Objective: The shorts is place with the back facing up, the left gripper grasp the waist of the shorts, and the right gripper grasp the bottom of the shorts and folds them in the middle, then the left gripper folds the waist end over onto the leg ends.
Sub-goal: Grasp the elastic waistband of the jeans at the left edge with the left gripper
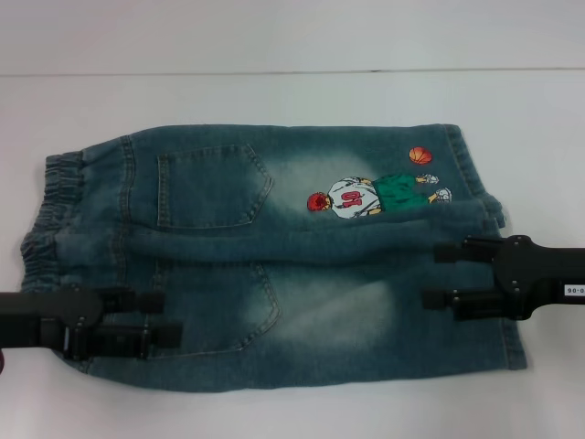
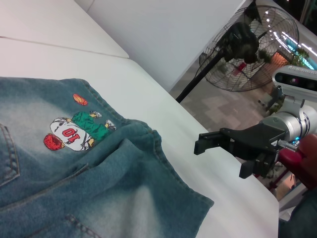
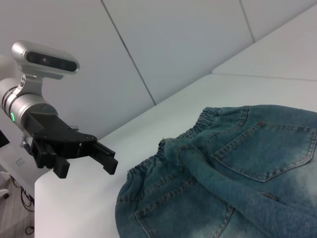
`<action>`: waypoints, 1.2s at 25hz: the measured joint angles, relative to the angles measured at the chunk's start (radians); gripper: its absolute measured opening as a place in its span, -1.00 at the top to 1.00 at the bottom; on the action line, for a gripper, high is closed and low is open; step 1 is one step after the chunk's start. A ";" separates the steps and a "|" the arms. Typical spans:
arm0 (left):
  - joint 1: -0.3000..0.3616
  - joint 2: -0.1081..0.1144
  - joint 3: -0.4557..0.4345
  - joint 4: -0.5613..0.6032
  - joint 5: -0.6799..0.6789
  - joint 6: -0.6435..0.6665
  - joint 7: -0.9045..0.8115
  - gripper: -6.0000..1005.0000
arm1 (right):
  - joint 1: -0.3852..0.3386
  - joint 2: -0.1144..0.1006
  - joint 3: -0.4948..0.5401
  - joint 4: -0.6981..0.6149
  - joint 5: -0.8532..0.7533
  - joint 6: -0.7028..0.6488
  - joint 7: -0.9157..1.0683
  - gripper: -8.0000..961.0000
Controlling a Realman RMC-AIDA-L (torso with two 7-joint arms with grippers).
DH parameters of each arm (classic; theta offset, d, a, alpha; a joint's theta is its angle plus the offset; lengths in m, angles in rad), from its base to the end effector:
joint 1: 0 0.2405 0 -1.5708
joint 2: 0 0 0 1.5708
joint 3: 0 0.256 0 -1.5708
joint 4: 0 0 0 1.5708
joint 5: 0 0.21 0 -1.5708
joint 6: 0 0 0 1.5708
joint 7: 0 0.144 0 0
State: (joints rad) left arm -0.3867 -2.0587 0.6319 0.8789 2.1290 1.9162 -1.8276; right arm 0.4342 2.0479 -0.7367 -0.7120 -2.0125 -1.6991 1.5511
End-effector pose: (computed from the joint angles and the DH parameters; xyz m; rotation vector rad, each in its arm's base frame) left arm -0.2844 0.2659 0.0423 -2.8117 -1.2207 -0.6749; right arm 0.2810 0.2942 0.0129 -2.8007 0.8796 0.7044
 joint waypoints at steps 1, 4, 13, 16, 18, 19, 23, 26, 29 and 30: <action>0.000 0.000 0.000 0.000 0.002 0.000 0.000 -0.71 | 0.000 0.000 0.000 0.000 0.000 0.000 0.001 -0.97; -0.002 0.000 -0.002 -0.001 0.012 -0.005 -0.001 -0.71 | 0.000 0.000 -0.001 0.000 0.000 0.000 0.002 -0.97; -0.016 0.016 -0.010 0.003 0.030 -0.020 -0.121 -0.71 | 0.002 0.000 -0.009 0.000 0.000 0.002 0.003 -0.97; -0.061 0.051 -0.030 0.009 0.084 -0.024 -0.296 -0.71 | 0.006 0.000 -0.016 0.000 0.000 0.010 0.004 -0.97; -0.095 0.073 -0.048 0.024 0.135 -0.016 -0.392 -0.71 | 0.012 0.000 -0.022 0.000 0.000 0.012 0.005 -0.97; -0.109 0.082 -0.055 0.036 0.165 -0.017 -0.437 -0.71 | 0.015 0.000 -0.025 0.000 0.000 0.012 0.005 -0.97; -0.162 0.112 -0.071 0.063 0.322 -0.055 -0.596 -0.71 | 0.022 0.000 -0.028 0.000 0.000 0.013 0.007 -0.97; -0.201 0.130 -0.088 0.061 0.435 -0.079 -0.668 -0.70 | 0.024 0.002 -0.032 0.000 0.000 0.016 0.007 -0.97; -0.224 0.137 -0.089 0.056 0.536 -0.119 -0.706 -0.70 | 0.026 0.003 -0.039 0.000 0.000 0.020 0.007 -0.97; -0.227 0.138 -0.088 0.054 0.559 -0.130 -0.712 -0.70 | 0.026 0.003 -0.041 0.000 0.000 0.023 0.006 -0.97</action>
State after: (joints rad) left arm -0.6137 -1.9203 0.5442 0.9326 2.6876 1.7858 -2.5391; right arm 0.4605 2.0506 -0.7774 -0.7117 -2.0126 -1.6760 1.5575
